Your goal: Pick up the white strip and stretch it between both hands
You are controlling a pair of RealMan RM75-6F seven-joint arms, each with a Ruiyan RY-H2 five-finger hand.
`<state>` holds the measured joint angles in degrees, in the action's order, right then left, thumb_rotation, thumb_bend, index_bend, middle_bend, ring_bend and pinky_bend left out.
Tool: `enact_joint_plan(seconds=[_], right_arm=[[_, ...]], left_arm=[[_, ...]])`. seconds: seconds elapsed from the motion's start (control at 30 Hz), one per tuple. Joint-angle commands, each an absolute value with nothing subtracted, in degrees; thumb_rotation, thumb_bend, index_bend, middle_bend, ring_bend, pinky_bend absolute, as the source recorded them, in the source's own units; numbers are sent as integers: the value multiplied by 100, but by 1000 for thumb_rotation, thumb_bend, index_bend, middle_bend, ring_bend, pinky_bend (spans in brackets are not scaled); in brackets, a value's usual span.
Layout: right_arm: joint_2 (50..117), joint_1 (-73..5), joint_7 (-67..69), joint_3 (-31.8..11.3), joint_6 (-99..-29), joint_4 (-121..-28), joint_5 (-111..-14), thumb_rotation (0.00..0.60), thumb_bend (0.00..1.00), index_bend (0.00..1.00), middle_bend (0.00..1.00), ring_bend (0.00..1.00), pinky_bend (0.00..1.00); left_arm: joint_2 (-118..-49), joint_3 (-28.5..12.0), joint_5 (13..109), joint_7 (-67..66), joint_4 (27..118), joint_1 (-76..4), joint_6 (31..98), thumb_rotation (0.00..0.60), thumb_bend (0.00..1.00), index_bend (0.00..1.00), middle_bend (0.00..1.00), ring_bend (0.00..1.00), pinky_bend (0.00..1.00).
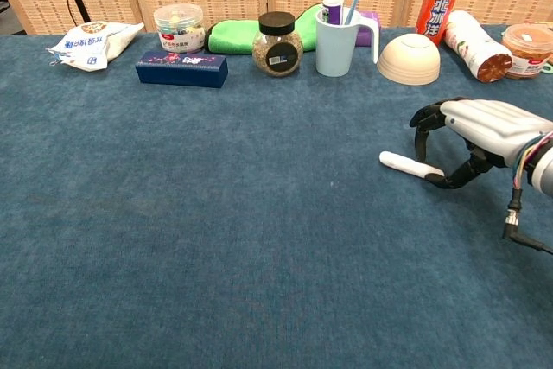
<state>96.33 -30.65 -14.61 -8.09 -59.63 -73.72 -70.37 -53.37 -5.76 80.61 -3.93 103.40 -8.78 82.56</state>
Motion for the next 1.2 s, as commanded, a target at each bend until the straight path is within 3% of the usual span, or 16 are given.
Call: enact_joint_plan(seconds=[0.03,0.57,0.97,1.2], right_arm=[[9627,-3065,-1514,-805,-5938,-7429,-6995,600,361,468,179,105,0],[9673,-3090,-1707,-805,-5866,-7458,-6836,600,366,501,194,110,0],[9799,-3059,-1554,-853,-5999,-7317,-6884,600,544,631,295,194,0],[9524,-2995,-1369,-930,-6028,-7762,-6853,600,574,643,309,205,0]], left_arm=[[-5334,-580,8058,-382,10334,-870,8270,201,401,219,99,105,82],[-5336,-578,8139,-245,10252,-819,8372,202,401,218,99,105,82],[-5348,-550,8196,-174,10220,-794,8386,204,401,218,99,104,82],[-5351,-563,8304,-251,10265,-883,8319,202,401,238,99,104,82]])
